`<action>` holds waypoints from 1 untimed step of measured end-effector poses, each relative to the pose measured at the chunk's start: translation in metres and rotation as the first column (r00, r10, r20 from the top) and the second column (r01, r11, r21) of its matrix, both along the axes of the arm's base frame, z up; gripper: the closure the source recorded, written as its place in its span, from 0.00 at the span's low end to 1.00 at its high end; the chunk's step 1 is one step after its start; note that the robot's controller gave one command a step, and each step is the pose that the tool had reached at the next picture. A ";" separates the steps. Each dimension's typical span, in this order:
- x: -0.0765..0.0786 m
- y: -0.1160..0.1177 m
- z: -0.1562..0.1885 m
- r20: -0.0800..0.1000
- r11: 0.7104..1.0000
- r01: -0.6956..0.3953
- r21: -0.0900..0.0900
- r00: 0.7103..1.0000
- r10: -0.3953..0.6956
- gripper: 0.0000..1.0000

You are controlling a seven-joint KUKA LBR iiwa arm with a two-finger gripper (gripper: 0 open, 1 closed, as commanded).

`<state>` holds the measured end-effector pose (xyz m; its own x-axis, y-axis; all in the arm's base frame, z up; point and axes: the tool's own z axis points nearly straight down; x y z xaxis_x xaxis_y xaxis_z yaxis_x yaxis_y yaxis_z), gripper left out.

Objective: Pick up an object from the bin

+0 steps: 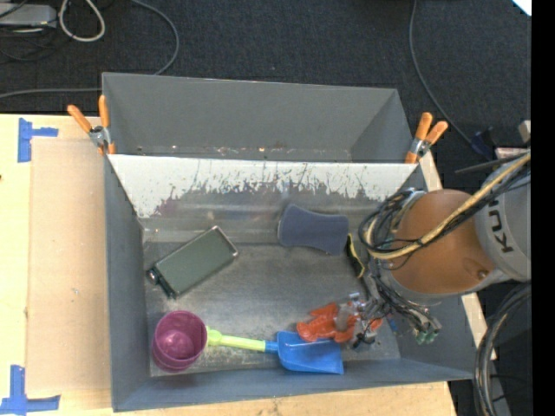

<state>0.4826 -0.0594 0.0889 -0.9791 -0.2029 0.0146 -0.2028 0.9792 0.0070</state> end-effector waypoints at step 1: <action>-0.003 -0.006 0.016 0.004 0.990 -0.141 0.001 0.990 0.141 1.00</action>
Offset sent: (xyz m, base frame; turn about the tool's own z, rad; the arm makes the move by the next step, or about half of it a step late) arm 0.0051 -0.0155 0.2289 -0.0337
